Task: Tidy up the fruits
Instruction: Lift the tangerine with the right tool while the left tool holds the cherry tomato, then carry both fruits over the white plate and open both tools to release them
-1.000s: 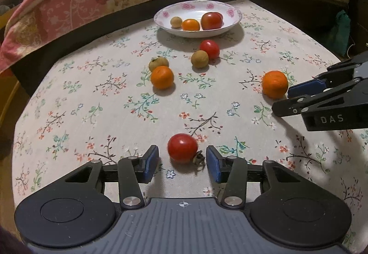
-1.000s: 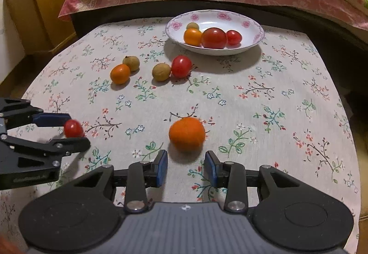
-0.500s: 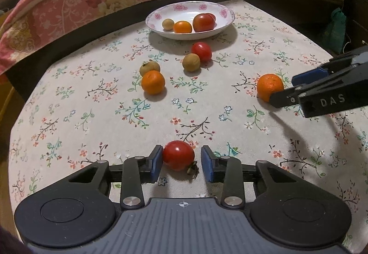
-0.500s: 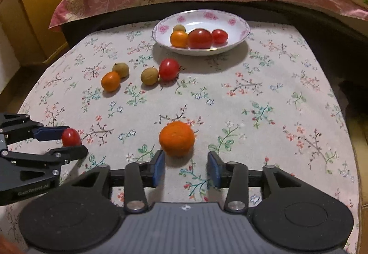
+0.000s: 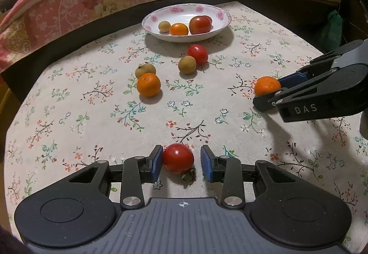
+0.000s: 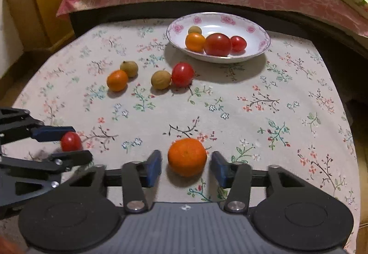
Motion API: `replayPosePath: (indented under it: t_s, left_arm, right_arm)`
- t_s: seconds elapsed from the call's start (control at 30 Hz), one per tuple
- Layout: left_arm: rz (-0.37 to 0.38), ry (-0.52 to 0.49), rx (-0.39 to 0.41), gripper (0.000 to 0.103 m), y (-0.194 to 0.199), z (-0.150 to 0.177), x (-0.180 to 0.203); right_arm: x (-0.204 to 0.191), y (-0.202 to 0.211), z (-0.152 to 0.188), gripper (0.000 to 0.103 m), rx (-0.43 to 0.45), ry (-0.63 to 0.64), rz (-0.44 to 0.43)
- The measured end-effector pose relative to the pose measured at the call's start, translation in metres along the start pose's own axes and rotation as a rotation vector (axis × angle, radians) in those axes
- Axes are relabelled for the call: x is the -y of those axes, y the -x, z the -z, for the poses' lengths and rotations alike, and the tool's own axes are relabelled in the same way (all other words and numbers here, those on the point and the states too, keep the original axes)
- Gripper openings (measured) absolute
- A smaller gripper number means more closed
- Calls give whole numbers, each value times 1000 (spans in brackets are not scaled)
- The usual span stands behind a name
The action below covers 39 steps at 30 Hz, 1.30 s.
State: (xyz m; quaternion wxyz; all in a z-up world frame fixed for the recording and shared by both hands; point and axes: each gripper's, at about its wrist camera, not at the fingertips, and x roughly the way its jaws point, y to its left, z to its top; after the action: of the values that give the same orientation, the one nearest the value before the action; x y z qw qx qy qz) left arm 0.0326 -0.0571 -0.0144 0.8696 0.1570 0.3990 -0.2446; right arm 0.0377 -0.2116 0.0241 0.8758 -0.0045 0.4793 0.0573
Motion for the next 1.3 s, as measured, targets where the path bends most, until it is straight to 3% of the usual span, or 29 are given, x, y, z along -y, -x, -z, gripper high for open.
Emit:
replayPosePath:
  t_s: [0.2,0.8,1.03,1.3]
  left_arm:
    - [4,-12,8,36,1,-2,-1]
    - [-30,-18,100,34,29,-15,4]
    - [-66,-9,53,35,28,3,6]
    - [-52,-2,44,39,14,8,3]
  right_arm:
    - [4,0,-2,35,-3,-27,5]
    - [2,34,-6,35,90,-46,-28]
    - [2,49,-11,35,123,-51,-43]
    - [-5,55,-14,35,130,-36,-73]
